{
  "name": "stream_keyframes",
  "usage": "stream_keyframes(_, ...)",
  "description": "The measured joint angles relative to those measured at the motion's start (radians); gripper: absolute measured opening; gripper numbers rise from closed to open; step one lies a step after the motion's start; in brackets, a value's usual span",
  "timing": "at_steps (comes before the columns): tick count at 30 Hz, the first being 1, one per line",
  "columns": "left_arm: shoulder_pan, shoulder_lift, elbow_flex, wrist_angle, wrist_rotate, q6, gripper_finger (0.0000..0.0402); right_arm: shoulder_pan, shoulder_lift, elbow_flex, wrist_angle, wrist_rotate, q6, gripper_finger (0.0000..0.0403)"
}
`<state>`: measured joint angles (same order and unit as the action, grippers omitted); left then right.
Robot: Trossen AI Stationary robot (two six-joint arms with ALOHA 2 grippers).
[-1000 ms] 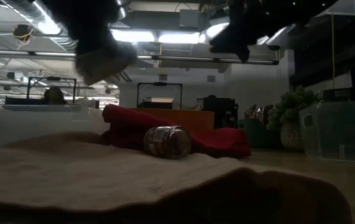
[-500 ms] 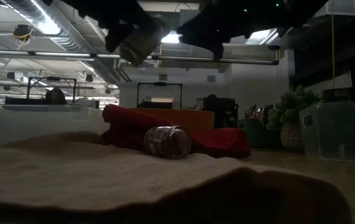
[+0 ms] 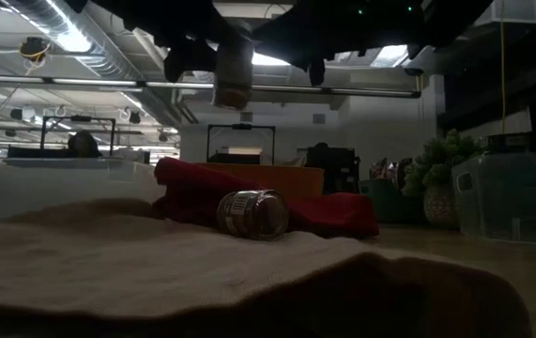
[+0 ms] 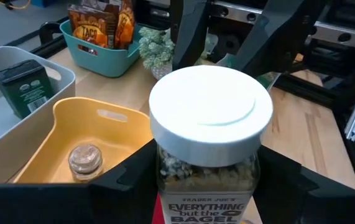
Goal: Sort spices by type
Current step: Put the white seasoning bottle into the left transparent bin
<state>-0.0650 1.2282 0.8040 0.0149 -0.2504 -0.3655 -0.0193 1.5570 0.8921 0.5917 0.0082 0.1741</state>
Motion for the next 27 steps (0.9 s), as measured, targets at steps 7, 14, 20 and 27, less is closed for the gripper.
stream_keyframes(7,0.000,0.000,0.000,0.008,0.007,0.006,0.0198,0.000,0.001,0.000,0.016,-0.039,0.000,0.0127)
stream_keyframes(14,0.002,0.000,0.000,0.048,0.006,0.039,0.0199,0.000,0.000,0.002,0.030,-0.052,0.001,0.0127)
stream_keyframes(20,0.002,0.011,0.000,0.078,0.003,0.054,0.0200,0.000,0.001,0.002,0.047,-0.089,0.001,0.0127)
stream_keyframes(27,0.002,0.072,0.000,0.160,0.006,0.106,0.0200,0.000,0.023,0.004,0.073,-0.132,0.004,0.0127)
